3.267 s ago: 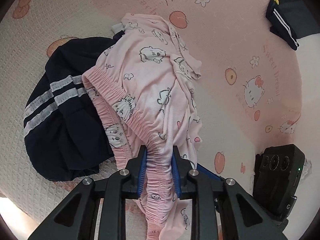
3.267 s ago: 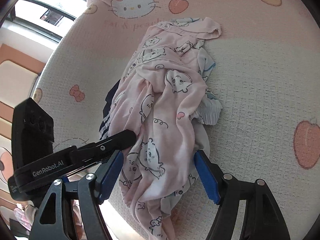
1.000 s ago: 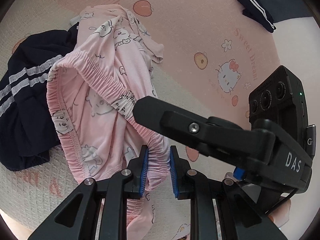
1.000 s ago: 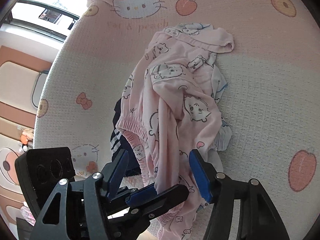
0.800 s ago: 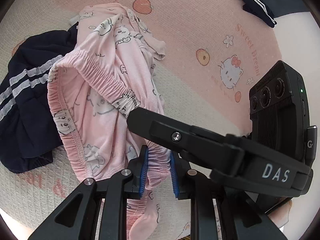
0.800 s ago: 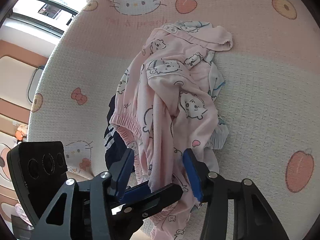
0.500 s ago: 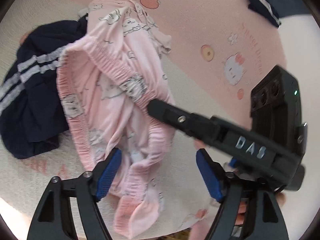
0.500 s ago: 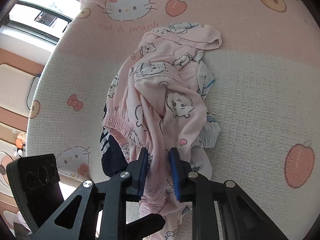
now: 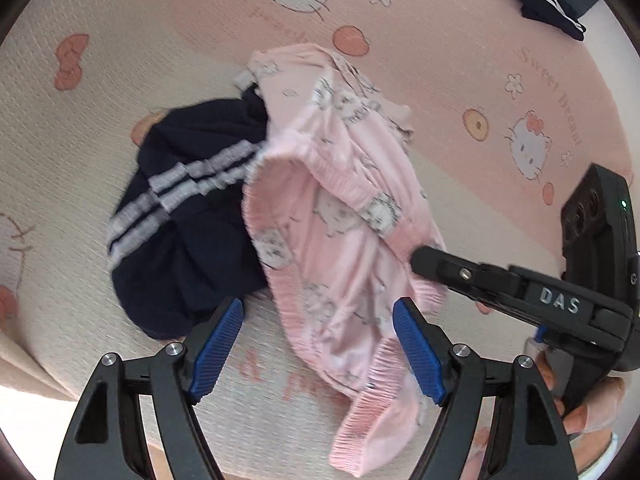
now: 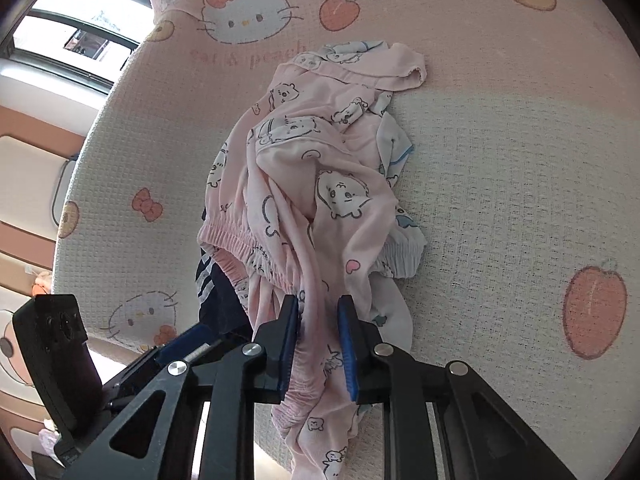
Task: Fold clothes
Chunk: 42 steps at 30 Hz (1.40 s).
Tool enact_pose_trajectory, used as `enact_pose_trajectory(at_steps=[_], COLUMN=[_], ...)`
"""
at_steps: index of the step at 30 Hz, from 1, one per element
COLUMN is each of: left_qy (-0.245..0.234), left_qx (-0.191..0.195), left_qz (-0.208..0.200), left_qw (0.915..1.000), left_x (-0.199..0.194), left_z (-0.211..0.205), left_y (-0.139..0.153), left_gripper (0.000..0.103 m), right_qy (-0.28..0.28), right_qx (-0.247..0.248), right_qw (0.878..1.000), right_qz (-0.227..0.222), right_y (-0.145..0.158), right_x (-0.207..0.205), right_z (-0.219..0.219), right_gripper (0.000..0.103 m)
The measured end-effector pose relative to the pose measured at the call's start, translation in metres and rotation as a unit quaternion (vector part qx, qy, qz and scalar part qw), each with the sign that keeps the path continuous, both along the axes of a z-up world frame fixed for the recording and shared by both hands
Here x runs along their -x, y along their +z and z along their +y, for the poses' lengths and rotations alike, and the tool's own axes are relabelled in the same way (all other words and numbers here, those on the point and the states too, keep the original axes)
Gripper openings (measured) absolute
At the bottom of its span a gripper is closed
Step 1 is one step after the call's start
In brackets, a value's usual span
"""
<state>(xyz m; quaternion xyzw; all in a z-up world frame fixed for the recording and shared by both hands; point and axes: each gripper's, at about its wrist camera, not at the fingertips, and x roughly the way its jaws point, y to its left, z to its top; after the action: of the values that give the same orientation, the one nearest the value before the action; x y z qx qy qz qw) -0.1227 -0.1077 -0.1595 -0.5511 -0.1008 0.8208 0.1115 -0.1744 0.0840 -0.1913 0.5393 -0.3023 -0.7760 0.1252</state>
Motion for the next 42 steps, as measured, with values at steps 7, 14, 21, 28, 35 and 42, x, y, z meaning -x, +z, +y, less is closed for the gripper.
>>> enact_pose_trajectory(at_steps=[7, 14, 21, 28, 35, 42], left_qy=[0.013, -0.052, -0.072, -0.055, -0.061, -0.041], left_qx=[0.056, 0.123, 0.1, 0.026, 0.019, -0.028], left_qz=[0.051, 0.112, 0.097, 0.075, 0.072, 0.093], left_qw=[0.9971, 0.9847, 0.9876, 0.9953, 0.9953, 0.9944], left_x=[0.024, 0.052, 0.069, 0.072, 0.068, 0.06], left_z=[-0.015, 0.01, 0.02, 0.008, 0.015, 0.016], left_y=[0.005, 0.006, -0.004, -0.004, 0.0, 0.014], left_gripper=[0.077, 0.063, 0.029, 0.014, 0.014, 0.01], right_qy=[0.0, 0.032, 0.076, 0.078, 0.069, 0.057], right_qx=[-0.013, -0.083, -0.155, -0.168, -0.149, -0.13], right_qw=[1.0, 0.995, 0.982, 0.98, 0.984, 0.988], right_qz=[0.005, 0.04, 0.079, 0.077, 0.064, 0.066], right_y=[0.001, 0.013, 0.025, 0.023, 0.018, 0.03], right_x=[0.0, 0.004, 0.013, 0.025, 0.025, 0.015], right_z=[-0.007, -0.036, -0.043, -0.04, -0.04, -0.033], right_gripper=[0.019, 0.038, 0.058, 0.057, 0.029, 0.007])
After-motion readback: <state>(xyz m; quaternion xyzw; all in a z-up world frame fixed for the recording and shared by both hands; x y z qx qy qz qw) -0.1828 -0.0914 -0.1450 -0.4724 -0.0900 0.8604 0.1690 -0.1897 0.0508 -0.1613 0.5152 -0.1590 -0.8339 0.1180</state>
